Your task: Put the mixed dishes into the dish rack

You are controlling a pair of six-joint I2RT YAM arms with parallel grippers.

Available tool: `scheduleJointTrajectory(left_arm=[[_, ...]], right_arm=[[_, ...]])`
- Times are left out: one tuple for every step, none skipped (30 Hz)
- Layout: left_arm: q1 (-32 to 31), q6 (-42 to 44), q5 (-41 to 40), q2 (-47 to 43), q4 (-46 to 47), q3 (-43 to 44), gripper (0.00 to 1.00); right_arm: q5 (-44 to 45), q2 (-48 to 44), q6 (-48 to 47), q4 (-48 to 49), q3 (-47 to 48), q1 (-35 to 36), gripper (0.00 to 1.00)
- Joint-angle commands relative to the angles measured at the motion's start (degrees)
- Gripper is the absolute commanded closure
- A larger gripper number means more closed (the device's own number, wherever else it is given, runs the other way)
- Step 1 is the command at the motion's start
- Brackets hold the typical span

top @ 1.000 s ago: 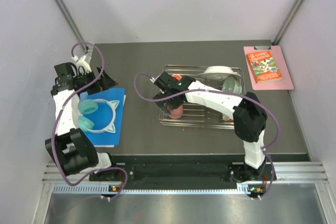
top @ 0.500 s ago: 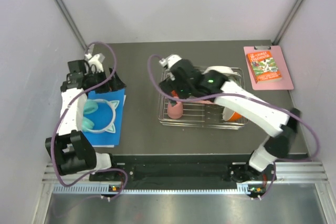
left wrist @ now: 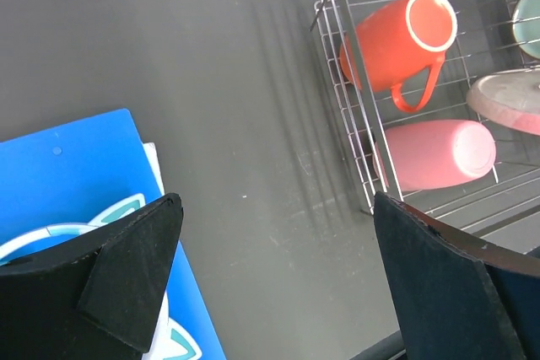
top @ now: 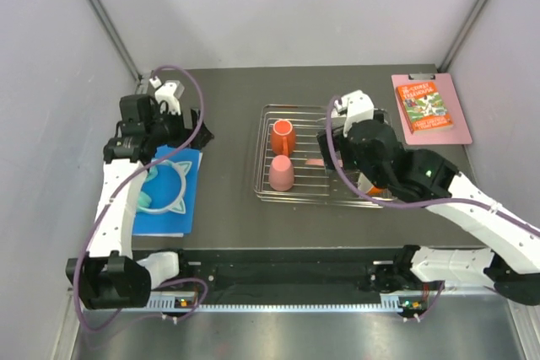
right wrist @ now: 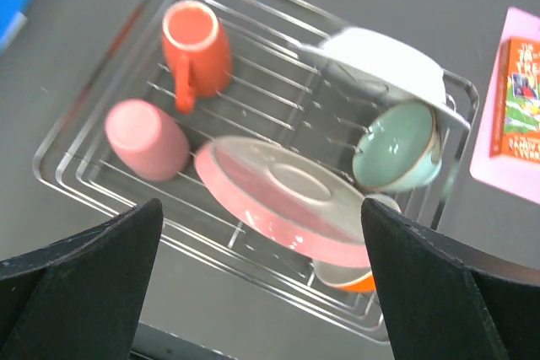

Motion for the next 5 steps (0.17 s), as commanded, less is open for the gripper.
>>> scheduleJointTrajectory(left_arm=[[-0.37,0.34,-0.96,-3.04,2.26,-0.8,0.01],[-0.37,0.25,-0.96,-3.3,2.26,-1.33,0.01],[-0.46,0.17,-1.05,-3.48,2.26,-1.5,0.01],[-0.37,0.25,-1.22,-3.65,2.26,-1.59,0.01],[-0.37,0.17,-1.4,-3.83,2.35,-2.03,0.01]], right_arm=[[4.07,-1.95,0.63,1.17,-1.51,0.35,0.0],[4.08,-2.12,0.63,1.08,-1.69,0.35,0.0],[4.51,-2.13,0.63,1.0,-1.69,0.35,0.0],[4.52,-2.39,0.71,0.65,-1.51,0.35,0.0],[4.6,-2.65,0.89,0.73,-1.6,0.35,0.0]])
